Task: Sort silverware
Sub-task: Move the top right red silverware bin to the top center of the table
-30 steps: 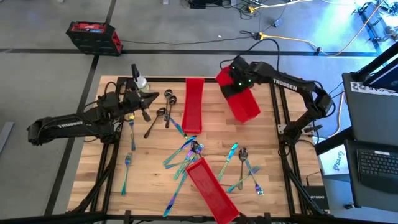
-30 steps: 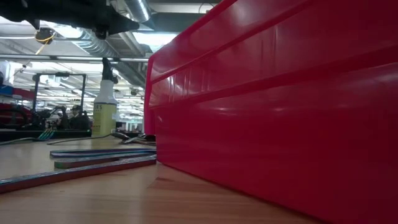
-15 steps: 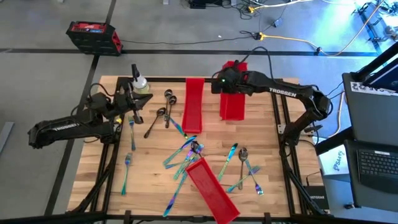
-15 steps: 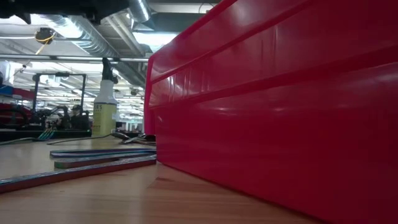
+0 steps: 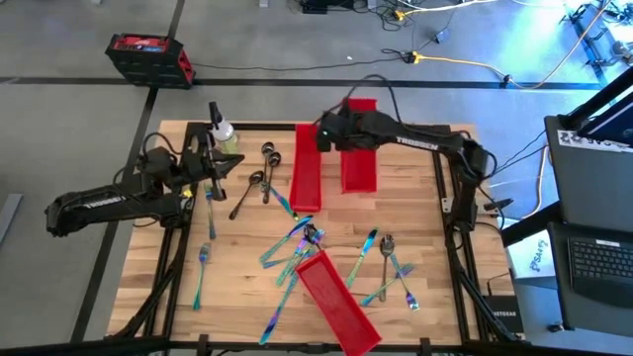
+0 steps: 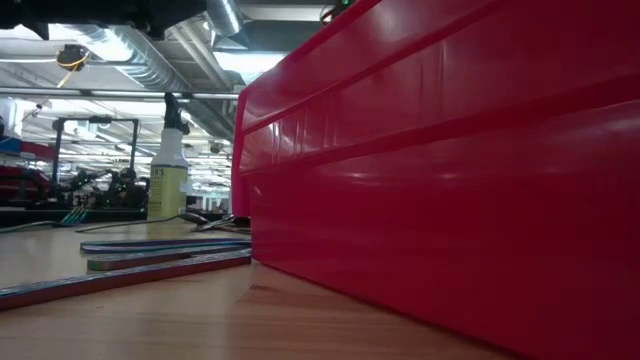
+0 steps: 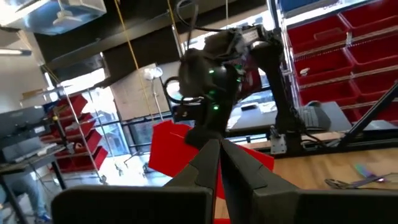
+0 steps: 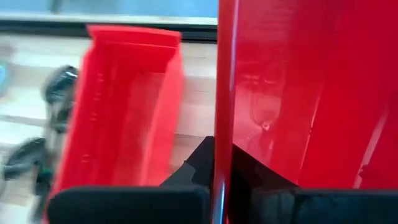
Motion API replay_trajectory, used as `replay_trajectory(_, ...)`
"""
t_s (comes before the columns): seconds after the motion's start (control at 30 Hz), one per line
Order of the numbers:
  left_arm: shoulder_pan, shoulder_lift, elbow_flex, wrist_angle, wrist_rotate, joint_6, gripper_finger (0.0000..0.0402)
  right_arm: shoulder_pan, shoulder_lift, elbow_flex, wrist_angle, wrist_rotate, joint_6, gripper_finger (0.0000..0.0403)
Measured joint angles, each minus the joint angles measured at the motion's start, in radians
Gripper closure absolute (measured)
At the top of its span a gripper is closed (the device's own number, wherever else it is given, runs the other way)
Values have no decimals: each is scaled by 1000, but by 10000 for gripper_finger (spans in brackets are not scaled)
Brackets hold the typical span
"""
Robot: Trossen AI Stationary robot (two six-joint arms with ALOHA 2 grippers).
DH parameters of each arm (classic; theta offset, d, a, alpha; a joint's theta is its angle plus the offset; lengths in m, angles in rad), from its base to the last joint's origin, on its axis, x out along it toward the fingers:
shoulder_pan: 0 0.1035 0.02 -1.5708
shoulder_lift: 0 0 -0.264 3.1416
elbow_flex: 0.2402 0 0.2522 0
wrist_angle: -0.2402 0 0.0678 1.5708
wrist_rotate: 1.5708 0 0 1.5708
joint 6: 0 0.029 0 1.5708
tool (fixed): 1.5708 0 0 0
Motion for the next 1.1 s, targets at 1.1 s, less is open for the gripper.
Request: replay_trajectory(1.1,-2,-58,5,22,42,-7,402,-159,108,214,-164,-434,-14,403)
